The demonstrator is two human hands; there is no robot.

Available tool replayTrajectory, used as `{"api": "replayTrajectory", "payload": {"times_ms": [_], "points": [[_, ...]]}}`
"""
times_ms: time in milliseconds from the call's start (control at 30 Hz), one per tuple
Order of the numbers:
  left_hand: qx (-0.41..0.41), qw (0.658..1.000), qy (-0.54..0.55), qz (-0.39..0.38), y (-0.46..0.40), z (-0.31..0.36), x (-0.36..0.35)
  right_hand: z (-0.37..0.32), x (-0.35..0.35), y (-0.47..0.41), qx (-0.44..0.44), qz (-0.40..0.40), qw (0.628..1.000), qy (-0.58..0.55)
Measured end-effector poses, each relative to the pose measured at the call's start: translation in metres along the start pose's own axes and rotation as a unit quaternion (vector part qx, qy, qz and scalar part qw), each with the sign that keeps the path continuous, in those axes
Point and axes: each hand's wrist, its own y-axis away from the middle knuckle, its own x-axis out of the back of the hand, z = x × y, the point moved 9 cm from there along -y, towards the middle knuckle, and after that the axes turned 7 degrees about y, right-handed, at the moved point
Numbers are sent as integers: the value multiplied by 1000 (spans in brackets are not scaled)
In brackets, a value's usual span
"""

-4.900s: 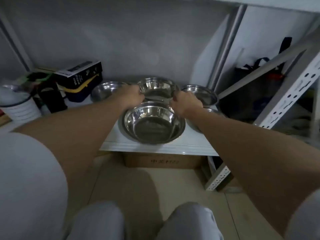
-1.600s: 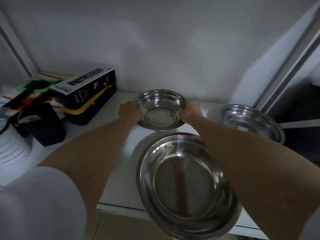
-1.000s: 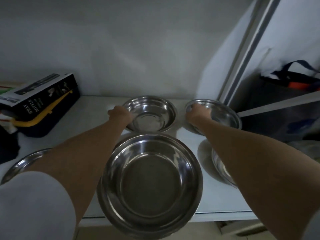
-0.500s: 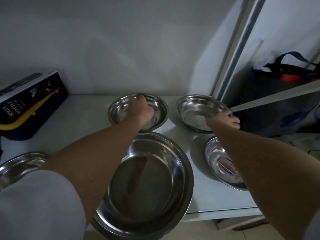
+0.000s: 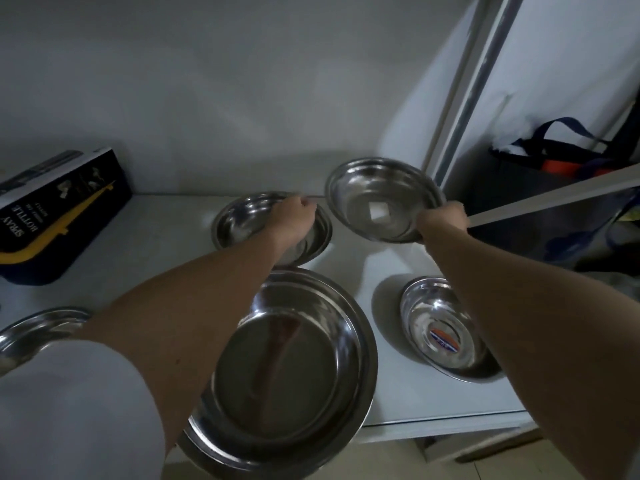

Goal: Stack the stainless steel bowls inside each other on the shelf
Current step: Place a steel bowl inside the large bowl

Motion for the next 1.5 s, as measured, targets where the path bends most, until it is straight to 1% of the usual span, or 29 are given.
{"api": "replayTrajectory", "payload": {"times_ms": [67, 133, 200, 233, 300, 367, 467, 567, 667, 733, 900, 1033, 1233, 1367, 1500], "points": [[12, 999, 45, 8, -1, 9, 14, -29, -6, 15, 43, -18, 999, -3], [44, 995, 65, 66, -1, 5, 42, -56, -21, 37, 82, -48, 995, 4], [100, 980, 91, 142, 4, -14, 78, -78, -43, 59, 110, -75, 991, 12], [115, 973, 90, 177, 8, -24, 95, -87, -53, 70, 119, -88, 989, 12], [129, 969, 61, 204, 15, -42, 119, -101, -74, 86, 140, -111, 984, 11], [134, 971, 29, 197, 19, -56, 131, -106, -90, 94, 154, -126, 980, 26], [151, 977, -4, 151, 13, -77, 126, -102, -108, 94, 167, -134, 974, 80], [172, 973, -89, 124, 11, -91, 115, -90, -122, 89, 167, -134, 968, 129], [165, 966, -166, 106, 11, -102, 103, -75, -132, 86, 150, -136, 967, 154], [156, 964, -193, 100, 12, -108, 96, -67, -138, 87, 146, -144, 966, 157], [180, 963, -163, 116, 17, -119, 91, -60, -150, 86, 156, -152, 964, 153], [191, 964, -156, 98, 13, -125, 88, -54, -160, 81, 148, -170, 963, 145], [190, 968, -116, 112, 3, -127, 88, -60, -162, 76, 142, -160, 969, 123], [189, 970, -105, 114, -2, -125, 88, -63, -167, 79, 146, -167, 967, 123], [183, 970, -88, 135, -2, -120, 96, -66, -163, 79, 142, -164, 970, 109]]}}
